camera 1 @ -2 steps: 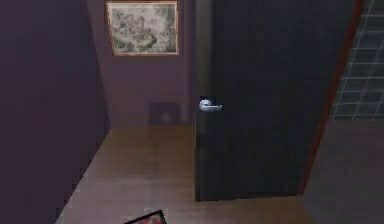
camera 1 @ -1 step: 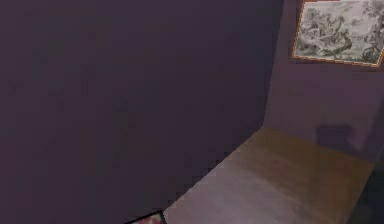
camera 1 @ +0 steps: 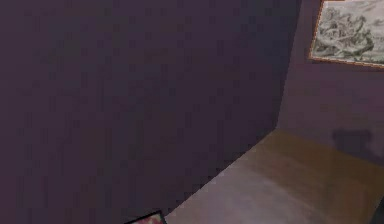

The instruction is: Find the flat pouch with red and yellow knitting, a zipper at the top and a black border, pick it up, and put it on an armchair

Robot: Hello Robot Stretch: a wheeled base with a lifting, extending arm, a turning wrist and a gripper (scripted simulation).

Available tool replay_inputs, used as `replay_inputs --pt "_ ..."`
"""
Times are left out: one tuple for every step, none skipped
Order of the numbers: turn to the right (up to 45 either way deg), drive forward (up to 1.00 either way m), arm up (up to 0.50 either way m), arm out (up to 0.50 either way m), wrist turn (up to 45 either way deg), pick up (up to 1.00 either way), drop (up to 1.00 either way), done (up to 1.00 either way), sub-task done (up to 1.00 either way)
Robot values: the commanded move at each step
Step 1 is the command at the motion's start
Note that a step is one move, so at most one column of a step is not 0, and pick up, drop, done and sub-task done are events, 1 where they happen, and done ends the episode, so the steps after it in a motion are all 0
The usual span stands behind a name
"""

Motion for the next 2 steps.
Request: replay_inputs --pt "0.0 0.15 0.00 0.00 0.0 0.00 0.00 0.00 0.00" --pt "45.0 0.00 0.00 0.00 0.0 0.00 0.00 0.00 0.00"
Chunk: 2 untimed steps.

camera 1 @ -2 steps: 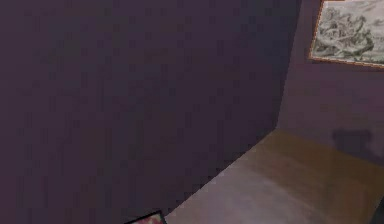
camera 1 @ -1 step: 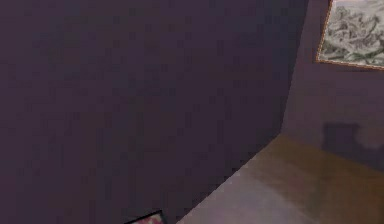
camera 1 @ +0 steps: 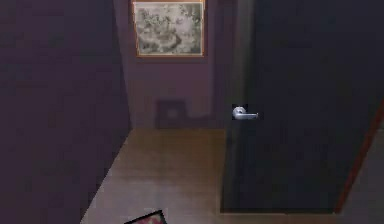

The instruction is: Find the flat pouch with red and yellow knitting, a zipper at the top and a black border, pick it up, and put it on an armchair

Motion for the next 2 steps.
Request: replay_inputs --pt "45.0 0.00 0.00 0.00 0.0 0.00 0.00 0.00 0.00" --pt "6.0 0.00 0.00 0.00 0.0 0.00 0.00 0.00 0.00"
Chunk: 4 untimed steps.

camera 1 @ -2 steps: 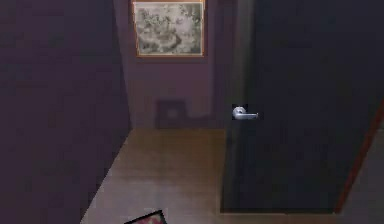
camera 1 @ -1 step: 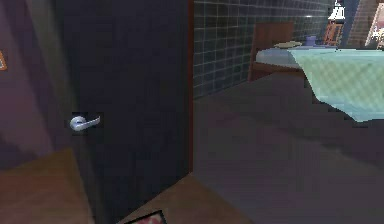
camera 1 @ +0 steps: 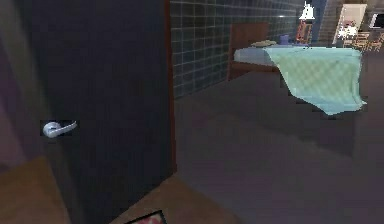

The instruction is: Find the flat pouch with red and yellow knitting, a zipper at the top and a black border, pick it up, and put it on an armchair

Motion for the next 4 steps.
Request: replay_inputs --pt "0.0 0.30 0.00 0.00 0.0 0.00 0.00 0.00 0.00" --pt "45.0 0.00 0.00 0.00 0.0 0.00 0.00 0.00 0.00" --pt "6.0 0.00 0.00 0.00 0.0 0.00 0.00 0.00 0.00" --pt "0.0 1.00 0.00 0.00 0.0 0.00 0.00 0.00 0.00"
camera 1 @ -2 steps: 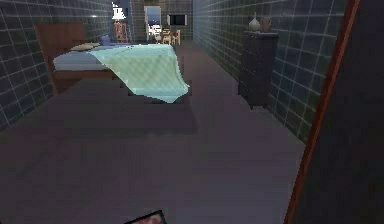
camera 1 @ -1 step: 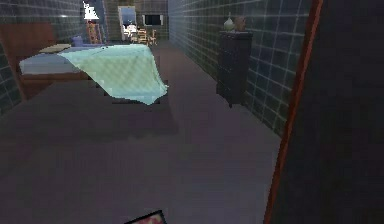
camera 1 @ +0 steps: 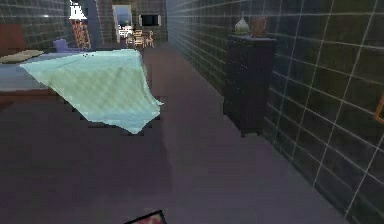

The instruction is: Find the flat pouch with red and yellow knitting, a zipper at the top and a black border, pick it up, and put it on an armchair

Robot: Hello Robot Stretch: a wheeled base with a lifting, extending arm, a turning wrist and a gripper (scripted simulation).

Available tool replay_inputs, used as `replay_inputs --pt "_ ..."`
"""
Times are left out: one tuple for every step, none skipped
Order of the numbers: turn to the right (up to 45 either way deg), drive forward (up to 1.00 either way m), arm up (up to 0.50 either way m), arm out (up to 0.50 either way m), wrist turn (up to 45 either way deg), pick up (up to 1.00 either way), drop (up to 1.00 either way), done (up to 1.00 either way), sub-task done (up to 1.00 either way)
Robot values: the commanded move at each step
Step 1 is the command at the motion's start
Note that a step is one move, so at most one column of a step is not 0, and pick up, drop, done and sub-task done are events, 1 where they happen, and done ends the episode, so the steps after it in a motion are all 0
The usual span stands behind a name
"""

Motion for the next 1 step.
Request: replay_inputs --pt "0.0 0.20 0.00 0.00 0.0 0.00 0.00 0.00 0.00"
